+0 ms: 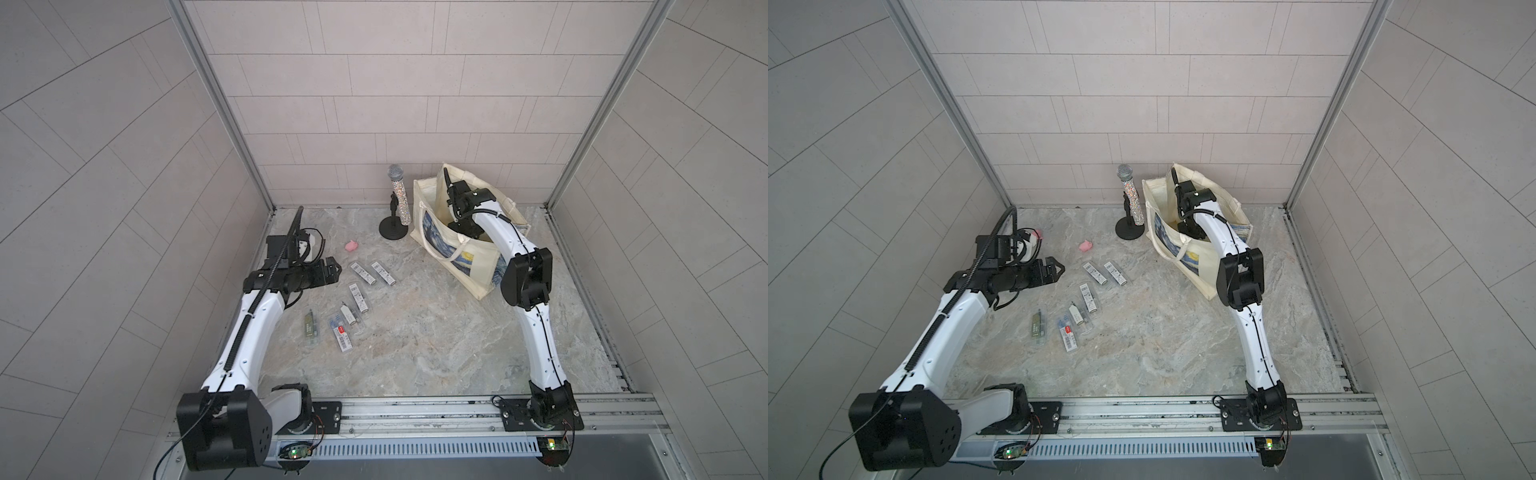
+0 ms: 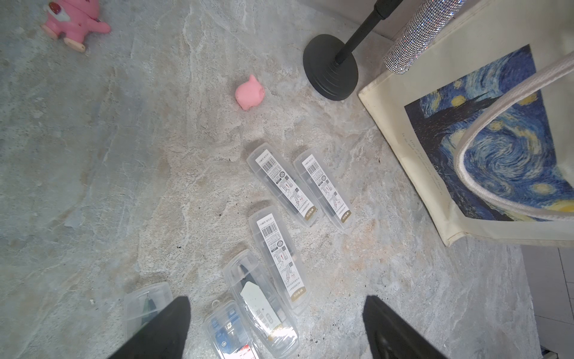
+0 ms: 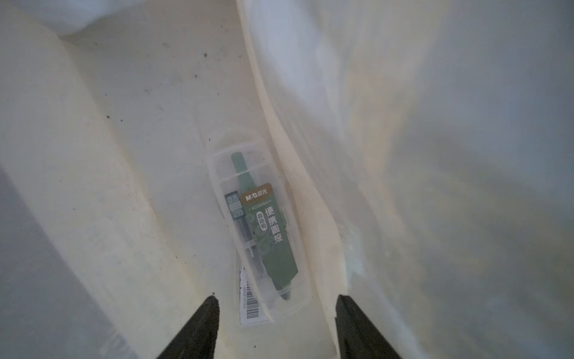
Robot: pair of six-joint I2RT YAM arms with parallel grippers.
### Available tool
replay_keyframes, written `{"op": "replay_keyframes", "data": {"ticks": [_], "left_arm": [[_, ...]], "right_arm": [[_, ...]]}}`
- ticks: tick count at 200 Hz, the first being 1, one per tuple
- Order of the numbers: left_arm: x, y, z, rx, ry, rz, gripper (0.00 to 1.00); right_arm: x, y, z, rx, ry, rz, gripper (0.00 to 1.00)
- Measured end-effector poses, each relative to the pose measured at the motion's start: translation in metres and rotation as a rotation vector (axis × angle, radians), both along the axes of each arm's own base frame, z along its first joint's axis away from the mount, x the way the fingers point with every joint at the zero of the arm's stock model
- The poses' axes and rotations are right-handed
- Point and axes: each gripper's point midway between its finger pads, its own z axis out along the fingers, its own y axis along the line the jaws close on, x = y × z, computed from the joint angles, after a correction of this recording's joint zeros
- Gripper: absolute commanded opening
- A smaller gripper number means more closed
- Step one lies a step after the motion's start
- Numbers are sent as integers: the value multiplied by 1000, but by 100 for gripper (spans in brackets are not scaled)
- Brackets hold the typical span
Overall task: Put the compass set into the canvas bag
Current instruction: Place the compass set in the canvas bag, then pick up the compass set at the center of the board.
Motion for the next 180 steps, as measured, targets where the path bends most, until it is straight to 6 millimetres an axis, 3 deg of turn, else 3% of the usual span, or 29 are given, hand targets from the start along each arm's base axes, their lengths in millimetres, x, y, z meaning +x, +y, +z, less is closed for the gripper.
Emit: {"op": "replay_keyframes", "data": {"ticks": [41, 82, 125, 146, 180], "left_arm": [[0, 1, 0, 6, -1, 5, 93], [0, 10, -3, 44, 10, 38, 93], [-2, 30, -14, 134, 50, 125, 94], [-4, 46, -25, 196, 96, 188, 92], [-12, 79, -60, 262, 250, 311, 87]], "right_arm": [[-2, 0, 30, 21, -57, -9, 63], [-14, -1, 104, 79, -196, -19, 63], [-48, -4, 175, 156, -343, -8, 63], [-66, -3, 190, 199, -401, 16, 66], [-90, -6, 206, 241, -479, 28, 69]]}}
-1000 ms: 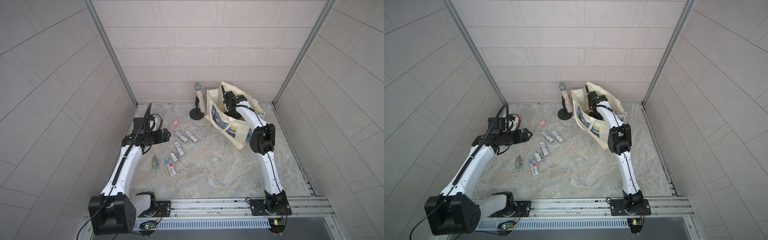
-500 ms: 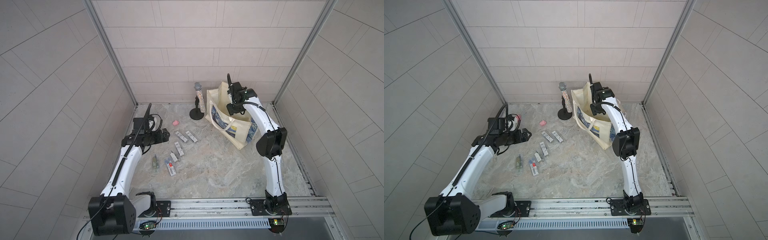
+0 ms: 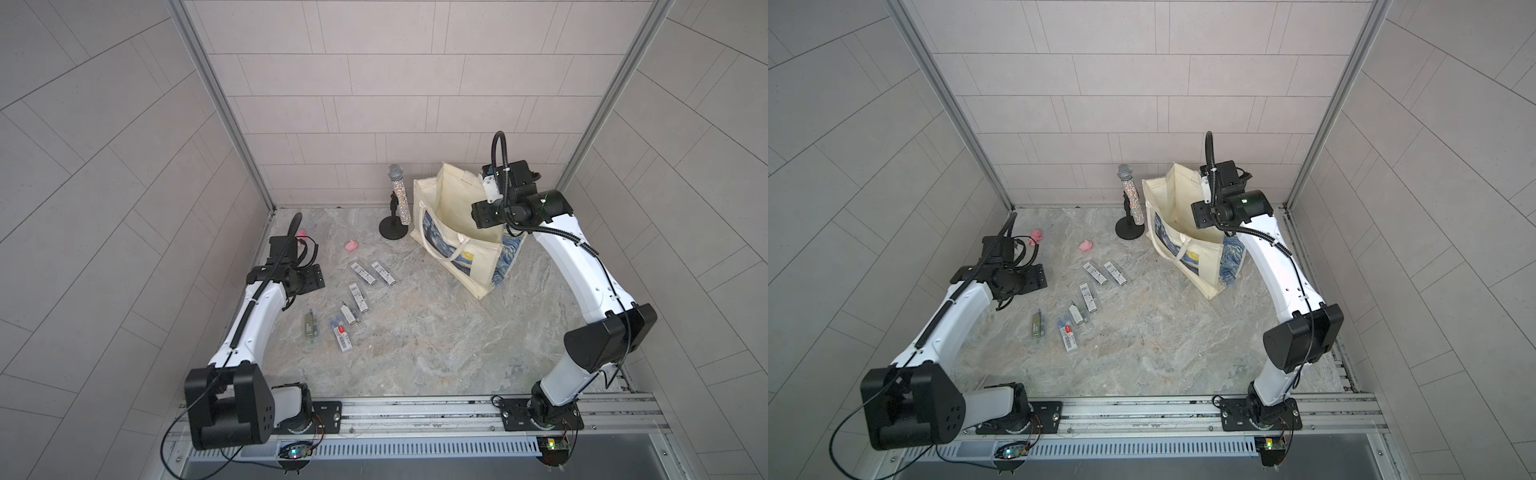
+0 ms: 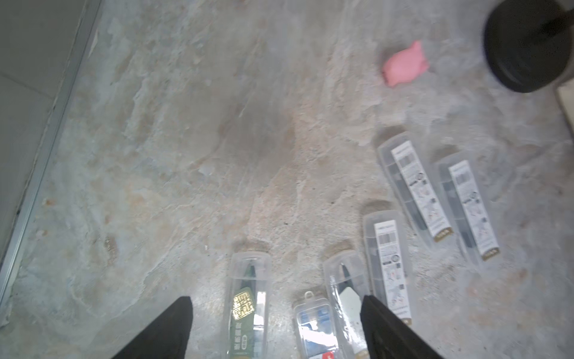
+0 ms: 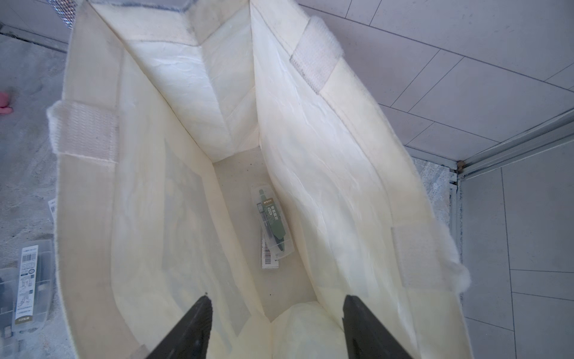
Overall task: Put the compass set into the canvas bag
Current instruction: Pick up the compass set at the center of the board.
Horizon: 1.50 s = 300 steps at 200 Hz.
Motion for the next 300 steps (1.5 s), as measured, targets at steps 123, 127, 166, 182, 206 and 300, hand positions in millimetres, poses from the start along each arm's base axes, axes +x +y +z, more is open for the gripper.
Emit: {"op": "replay_keyframes", "data": {"ticks": [123, 127, 166, 182, 206, 300], "left_arm": [[-60, -1, -99, -92, 283, 239, 83], [-60, -1, -101, -93, 285, 241, 82], [-53, -5, -105, -87, 277, 242, 74], [-52, -6, -109, -80, 284, 240, 76], [-52, -7, -117, -74, 305, 247, 75], [-44, -2, -118, -55, 229, 327, 57]], "right_arm": [[3, 10, 7, 74, -57, 49, 70], [3, 10, 7, 76, -56, 50, 70], [4, 10, 8, 95, -59, 52, 70], [4, 11, 8, 99, -59, 53, 70], [4, 11, 8, 101, -58, 52, 71], [4, 10, 8, 106, -57, 52, 71]]}}
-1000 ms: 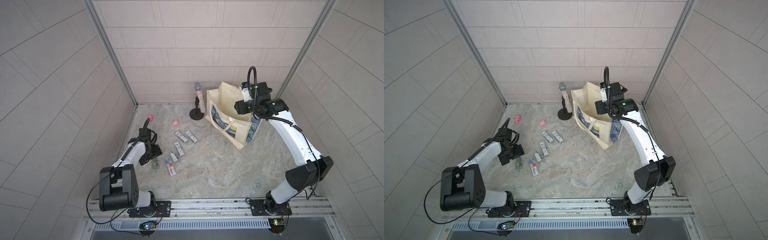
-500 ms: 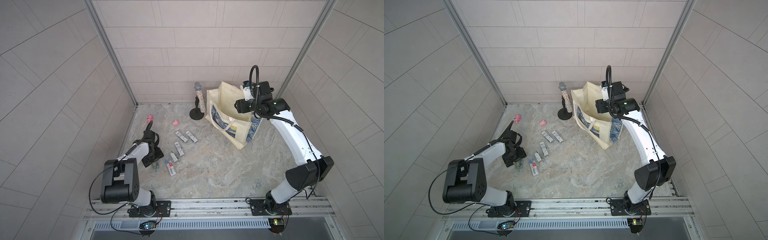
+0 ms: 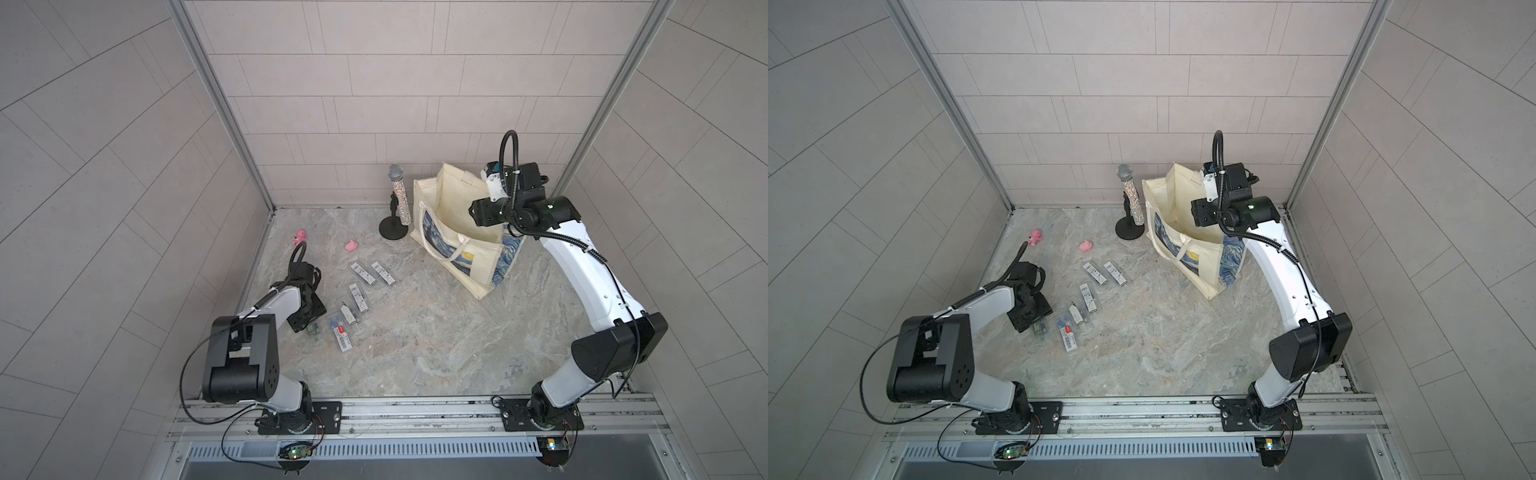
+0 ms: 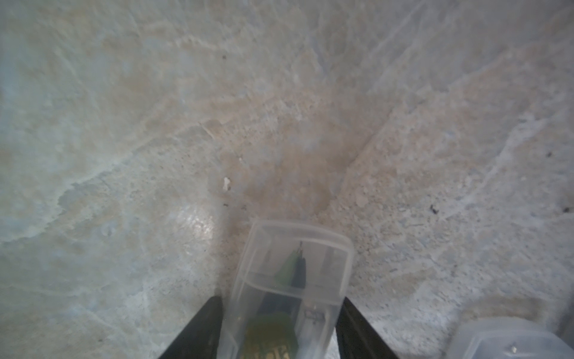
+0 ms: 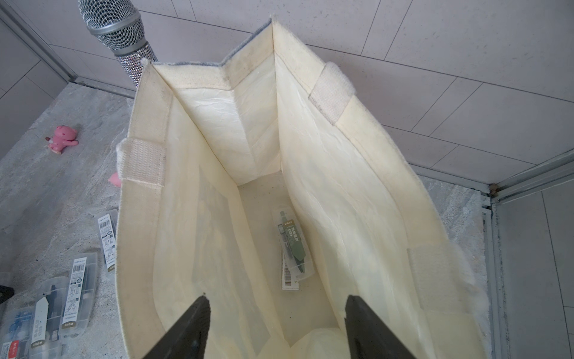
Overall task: Put the compass set into the canvas bag
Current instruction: Pick up the compass set at the center of the board.
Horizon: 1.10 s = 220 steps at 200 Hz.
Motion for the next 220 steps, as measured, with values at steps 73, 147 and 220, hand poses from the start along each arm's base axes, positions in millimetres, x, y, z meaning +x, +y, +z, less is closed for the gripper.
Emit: {"op": "replay_keyframes", "data": {"ticks": [73, 147, 220], "left_arm": [[5, -4, 19, -28, -98, 26, 41], [14, -13, 49, -75, -220, 7, 29], [30, -32, 90, -180, -361, -30, 27]], "right_arm": [[1, 1, 2, 9, -8, 0, 71], [3, 6, -2, 40, -8, 10, 70], [-39, 57, 20, 338, -70, 199, 70]]}}
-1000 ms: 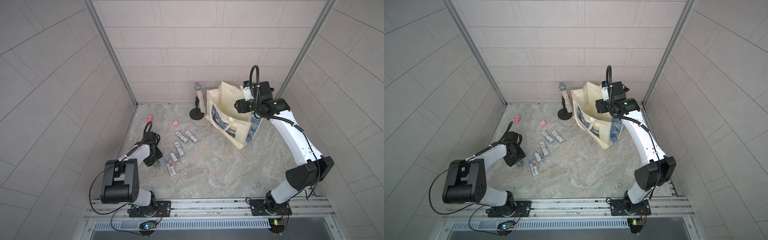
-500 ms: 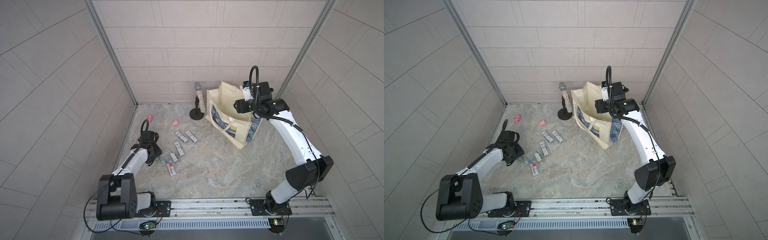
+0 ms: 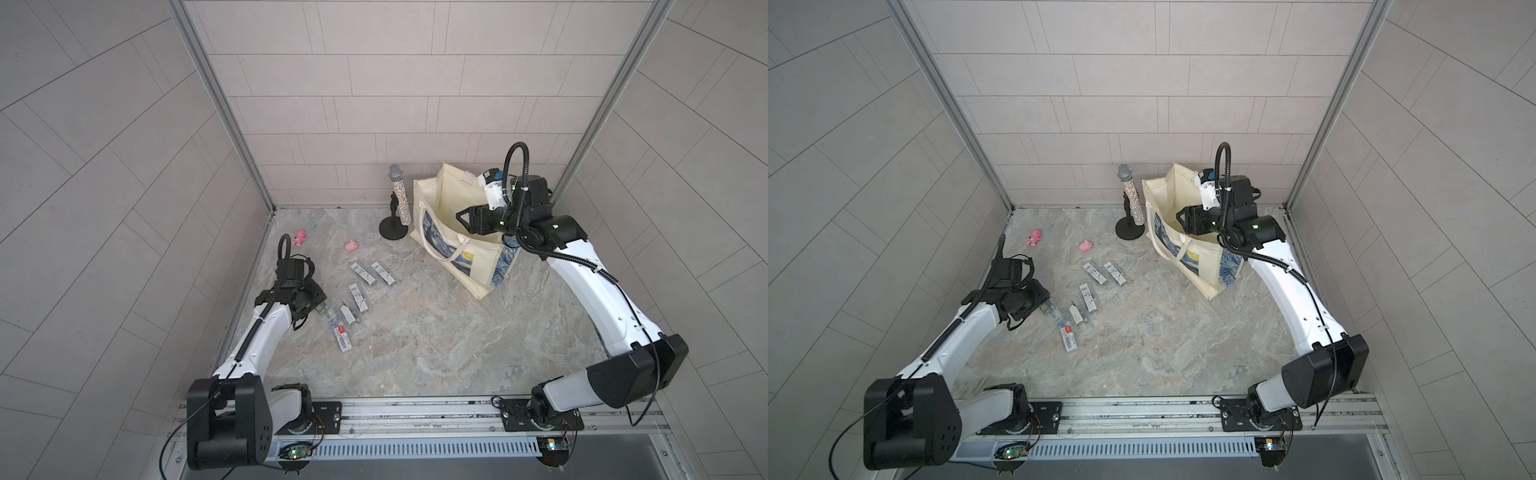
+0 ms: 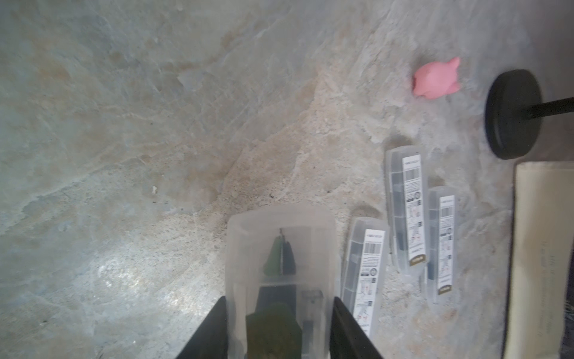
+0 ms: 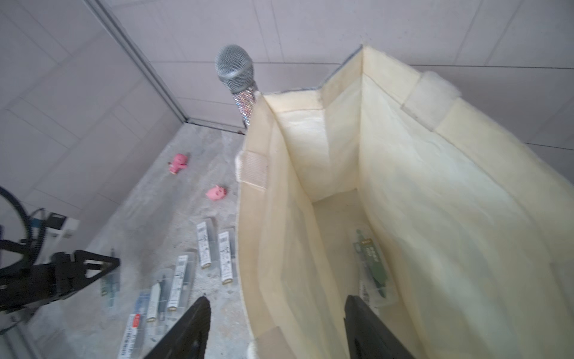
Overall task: Put the compass set into the canvas bag
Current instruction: Pick up the compass set at the center of the board.
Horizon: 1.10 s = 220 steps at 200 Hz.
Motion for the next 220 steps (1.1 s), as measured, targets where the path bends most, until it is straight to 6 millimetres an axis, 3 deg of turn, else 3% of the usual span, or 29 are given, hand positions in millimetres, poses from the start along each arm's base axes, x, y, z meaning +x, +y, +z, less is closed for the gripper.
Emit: {"op": "replay_keyframes", "data": {"ticks": [34, 65, 86, 122, 145, 181, 220], "left_arm": [[16, -9, 36, -37, -97, -18, 26], [29, -22, 67, -74, -177, -48, 25], [37, -37, 91, -106, -228, -79, 24], [52, -66, 142, -166, -357, -136, 22], [57, -91, 164, -223, -417, -172, 22], [62, -133, 183, -317, -461, -241, 21], [62, -151, 193, -368, -481, -266, 21]], "right_arm": [[-22, 37, 19, 115, -29, 130, 70], [-43, 72, 19, 143, -21, 246, 70], [-56, 88, 7, 140, 4, 299, 70], [-77, 116, -30, 102, 78, 358, 69], [-90, 135, -43, 102, 104, 398, 68], [-89, 145, -46, 109, 91, 395, 68], [-73, 167, -52, 75, 91, 394, 67]]}}
